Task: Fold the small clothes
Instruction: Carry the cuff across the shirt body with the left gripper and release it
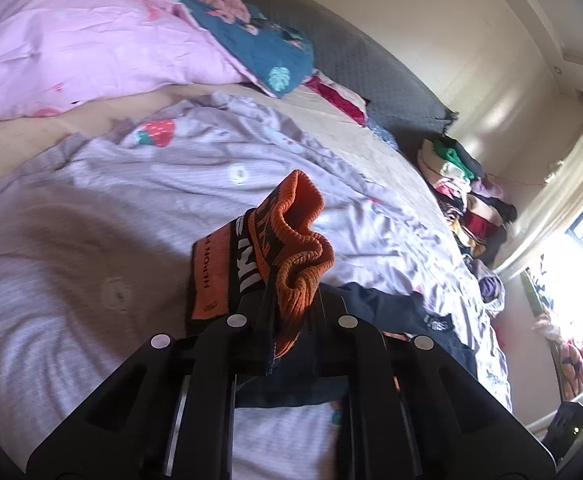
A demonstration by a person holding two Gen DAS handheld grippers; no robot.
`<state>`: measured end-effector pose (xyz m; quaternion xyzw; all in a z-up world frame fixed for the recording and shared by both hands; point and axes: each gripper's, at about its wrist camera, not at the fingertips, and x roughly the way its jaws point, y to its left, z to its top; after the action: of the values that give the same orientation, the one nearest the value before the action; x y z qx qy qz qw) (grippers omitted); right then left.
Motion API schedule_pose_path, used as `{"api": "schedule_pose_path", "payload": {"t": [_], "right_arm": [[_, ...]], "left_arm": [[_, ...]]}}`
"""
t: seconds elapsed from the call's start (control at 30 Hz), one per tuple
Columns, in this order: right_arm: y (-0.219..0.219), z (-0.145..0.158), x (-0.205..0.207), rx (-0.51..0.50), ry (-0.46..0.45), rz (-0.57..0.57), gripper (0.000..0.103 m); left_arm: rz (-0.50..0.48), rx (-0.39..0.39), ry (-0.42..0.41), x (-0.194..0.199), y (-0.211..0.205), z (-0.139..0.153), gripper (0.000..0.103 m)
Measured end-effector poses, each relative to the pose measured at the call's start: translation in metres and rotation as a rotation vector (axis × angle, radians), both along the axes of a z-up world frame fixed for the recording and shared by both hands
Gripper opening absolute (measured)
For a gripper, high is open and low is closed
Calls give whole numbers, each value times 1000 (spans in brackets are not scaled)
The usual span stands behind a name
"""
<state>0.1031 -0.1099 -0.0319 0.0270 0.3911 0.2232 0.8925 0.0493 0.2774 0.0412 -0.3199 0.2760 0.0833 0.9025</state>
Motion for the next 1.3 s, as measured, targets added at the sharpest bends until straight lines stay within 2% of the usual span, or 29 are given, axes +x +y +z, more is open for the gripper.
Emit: {"api": "schedule_pose_path", "payload": {"t": [0.43,0.8,1.3], "right_arm": [[-58,12,-3,93,-20,-101,98],[-99,18,-8,155,-29,-171,98],[-158,21,-18,225,-30,-294,98]], "left_arm": [[-122,27,-70,30,-64,35,3],[-224,8,-114,52,-122,53,3],[-333,4,-118,71,-183,59,3]]}}
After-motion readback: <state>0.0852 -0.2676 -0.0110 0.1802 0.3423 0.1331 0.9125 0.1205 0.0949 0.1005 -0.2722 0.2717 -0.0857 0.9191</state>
